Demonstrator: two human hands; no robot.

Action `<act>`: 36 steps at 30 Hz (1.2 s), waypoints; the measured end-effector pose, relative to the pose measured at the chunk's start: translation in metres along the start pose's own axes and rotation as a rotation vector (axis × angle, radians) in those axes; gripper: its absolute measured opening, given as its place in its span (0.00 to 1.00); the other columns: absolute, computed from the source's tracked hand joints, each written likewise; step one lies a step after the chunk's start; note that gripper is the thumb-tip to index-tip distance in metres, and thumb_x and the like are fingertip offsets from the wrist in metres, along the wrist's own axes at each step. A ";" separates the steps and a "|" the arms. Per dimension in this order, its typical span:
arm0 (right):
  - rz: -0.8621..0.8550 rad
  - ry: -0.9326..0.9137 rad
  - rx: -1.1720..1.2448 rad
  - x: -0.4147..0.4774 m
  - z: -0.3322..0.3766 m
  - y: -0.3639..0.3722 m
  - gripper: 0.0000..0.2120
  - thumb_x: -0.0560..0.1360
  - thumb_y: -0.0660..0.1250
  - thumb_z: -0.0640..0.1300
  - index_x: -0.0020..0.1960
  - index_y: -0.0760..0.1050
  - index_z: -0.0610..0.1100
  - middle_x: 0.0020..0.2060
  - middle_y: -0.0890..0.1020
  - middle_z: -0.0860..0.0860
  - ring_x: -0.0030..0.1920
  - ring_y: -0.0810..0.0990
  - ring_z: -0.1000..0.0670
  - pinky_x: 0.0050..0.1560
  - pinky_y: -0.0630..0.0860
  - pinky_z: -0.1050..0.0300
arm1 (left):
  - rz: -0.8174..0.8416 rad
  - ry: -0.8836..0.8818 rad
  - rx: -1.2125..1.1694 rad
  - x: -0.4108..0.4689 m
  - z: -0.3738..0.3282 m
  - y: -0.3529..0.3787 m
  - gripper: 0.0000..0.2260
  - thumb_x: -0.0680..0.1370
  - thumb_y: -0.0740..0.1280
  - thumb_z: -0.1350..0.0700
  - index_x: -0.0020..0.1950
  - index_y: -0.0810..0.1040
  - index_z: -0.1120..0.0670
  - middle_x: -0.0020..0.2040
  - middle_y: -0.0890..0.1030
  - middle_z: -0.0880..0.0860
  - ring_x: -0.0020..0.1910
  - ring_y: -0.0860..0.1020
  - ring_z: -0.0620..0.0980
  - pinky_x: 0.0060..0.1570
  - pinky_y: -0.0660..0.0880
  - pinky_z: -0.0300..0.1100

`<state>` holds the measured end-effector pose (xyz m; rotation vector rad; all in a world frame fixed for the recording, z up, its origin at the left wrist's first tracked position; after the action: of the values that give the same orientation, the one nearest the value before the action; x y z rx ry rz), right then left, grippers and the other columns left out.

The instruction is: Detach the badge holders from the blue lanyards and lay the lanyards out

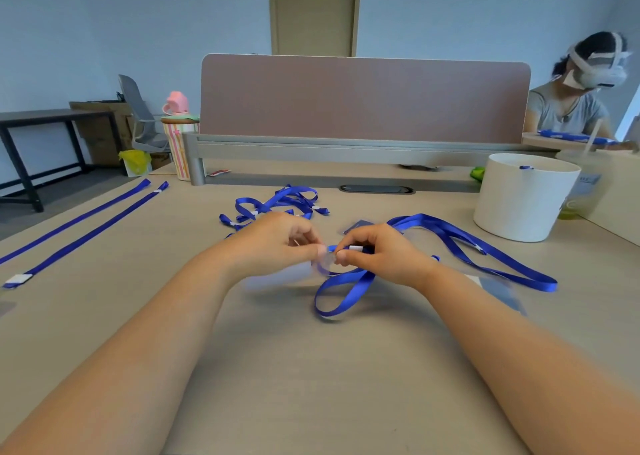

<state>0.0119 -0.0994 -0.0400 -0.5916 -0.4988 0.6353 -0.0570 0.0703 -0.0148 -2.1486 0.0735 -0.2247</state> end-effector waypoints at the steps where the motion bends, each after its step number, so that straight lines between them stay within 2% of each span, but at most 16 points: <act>1: 0.005 0.011 0.047 -0.001 0.001 0.000 0.08 0.74 0.68 0.42 0.37 0.78 0.52 0.35 0.82 0.53 0.41 0.79 0.51 0.51 0.77 0.52 | -0.087 0.033 0.119 -0.001 -0.003 -0.003 0.03 0.77 0.65 0.50 0.47 0.78 0.47 0.42 0.82 0.43 0.45 0.78 0.44 0.52 0.76 0.45; 3: -0.012 0.011 0.152 -0.002 0.003 -0.001 0.09 0.73 0.68 0.40 0.37 0.79 0.51 0.34 0.82 0.53 0.42 0.80 0.53 0.52 0.77 0.54 | -0.284 0.103 0.360 -0.003 -0.010 -0.009 0.05 0.78 0.63 0.50 0.52 0.75 0.48 0.38 0.79 0.43 0.39 0.74 0.47 0.45 0.75 0.47; 4: -0.020 0.006 0.200 -0.003 0.004 -0.002 0.09 0.74 0.67 0.39 0.37 0.79 0.50 0.34 0.82 0.52 0.41 0.80 0.54 0.50 0.77 0.57 | -0.342 0.126 0.380 -0.004 -0.012 -0.009 0.06 0.78 0.62 0.51 0.53 0.73 0.49 0.38 0.77 0.44 0.37 0.72 0.48 0.42 0.74 0.47; 7: 0.007 0.015 0.287 -0.003 0.006 -0.001 0.09 0.75 0.65 0.36 0.40 0.79 0.46 0.32 0.83 0.54 0.38 0.81 0.59 0.45 0.77 0.65 | -0.287 0.117 0.378 -0.003 -0.015 -0.004 0.03 0.80 0.59 0.56 0.51 0.70 0.51 0.43 0.72 0.45 0.40 0.70 0.49 0.43 0.72 0.49; 9: 0.022 0.047 0.302 -0.002 0.004 0.002 0.09 0.76 0.64 0.36 0.39 0.79 0.45 0.30 0.84 0.55 0.36 0.81 0.60 0.43 0.77 0.67 | -0.212 0.113 0.374 -0.001 -0.015 0.005 0.06 0.79 0.57 0.60 0.50 0.72 0.52 0.49 0.69 0.46 0.44 0.70 0.50 0.46 0.72 0.49; 12: 0.017 0.074 0.326 -0.002 0.002 0.002 0.08 0.76 0.64 0.36 0.40 0.79 0.43 0.29 0.84 0.55 0.35 0.82 0.60 0.42 0.78 0.68 | -0.248 0.122 0.322 -0.001 -0.016 0.012 0.06 0.76 0.62 0.60 0.47 0.78 0.52 0.54 0.66 0.45 0.55 0.69 0.48 0.53 0.69 0.46; 14: 0.014 0.073 0.362 -0.002 0.002 0.002 0.07 0.76 0.64 0.36 0.41 0.79 0.41 0.30 0.84 0.55 0.36 0.83 0.59 0.40 0.78 0.68 | -0.334 0.133 0.341 -0.002 -0.018 0.013 0.03 0.73 0.68 0.55 0.46 0.80 0.51 0.53 0.69 0.46 0.55 0.68 0.46 0.54 0.67 0.44; 16: 0.006 0.070 0.407 -0.002 0.002 0.002 0.07 0.76 0.64 0.36 0.42 0.79 0.41 0.30 0.84 0.54 0.35 0.83 0.58 0.39 0.79 0.67 | -0.363 0.106 0.302 -0.003 -0.020 0.012 0.05 0.71 0.71 0.51 0.45 0.79 0.49 0.44 0.71 0.43 0.45 0.70 0.44 0.47 0.69 0.42; 18: 0.000 0.062 0.438 -0.001 0.001 0.002 0.06 0.76 0.64 0.35 0.42 0.79 0.41 0.31 0.84 0.53 0.36 0.84 0.56 0.40 0.80 0.65 | -0.356 0.051 0.291 -0.003 -0.023 0.013 0.07 0.71 0.71 0.50 0.46 0.78 0.49 0.38 0.74 0.43 0.40 0.72 0.43 0.43 0.72 0.41; 21: 0.006 0.048 0.448 -0.001 0.001 0.000 0.07 0.76 0.64 0.36 0.43 0.79 0.41 0.34 0.85 0.53 0.39 0.84 0.55 0.43 0.80 0.64 | -0.389 0.013 0.272 -0.003 -0.025 0.015 0.07 0.73 0.71 0.52 0.49 0.81 0.51 0.43 0.83 0.47 0.43 0.77 0.44 0.46 0.74 0.41; 25: -0.013 0.022 0.439 -0.002 0.003 -0.001 0.07 0.75 0.64 0.35 0.42 0.80 0.41 0.34 0.85 0.54 0.40 0.84 0.56 0.42 0.79 0.65 | -0.381 0.002 0.298 -0.004 -0.028 0.015 0.08 0.75 0.68 0.52 0.52 0.83 0.48 0.47 0.84 0.49 0.49 0.79 0.46 0.49 0.73 0.43; 30: -0.057 0.002 0.407 -0.001 0.005 0.000 0.08 0.75 0.65 0.34 0.41 0.80 0.42 0.31 0.84 0.56 0.37 0.83 0.59 0.43 0.79 0.66 | -0.413 -0.016 0.084 -0.007 -0.030 0.014 0.07 0.73 0.69 0.55 0.49 0.85 0.51 0.43 0.85 0.52 0.45 0.81 0.47 0.44 0.75 0.41; 32: -0.084 -0.003 0.394 -0.001 0.006 0.001 0.08 0.75 0.65 0.34 0.41 0.80 0.43 0.33 0.84 0.54 0.39 0.83 0.56 0.46 0.80 0.64 | -0.446 -0.025 0.073 -0.007 -0.030 0.015 0.07 0.73 0.69 0.56 0.48 0.85 0.53 0.42 0.85 0.53 0.45 0.80 0.48 0.43 0.74 0.40; 36: -0.143 -0.027 0.312 -0.001 0.010 0.003 0.08 0.75 0.65 0.36 0.41 0.80 0.45 0.38 0.83 0.49 0.44 0.83 0.50 0.50 0.80 0.59 | -0.560 -0.030 0.066 -0.003 -0.027 0.019 0.06 0.71 0.69 0.58 0.43 0.85 0.57 0.39 0.85 0.54 0.42 0.81 0.50 0.48 0.76 0.46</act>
<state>0.0043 -0.0948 -0.0347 -0.2502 -0.4516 0.5713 -0.0646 0.0379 -0.0165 -2.0638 -0.5511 -0.5080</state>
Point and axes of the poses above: each hand's wrist, its own x-axis towards the middle knuckle, its own y-axis out of the palm, z = x × y, the point moved 2 cm from there along x, towards the middle knuckle
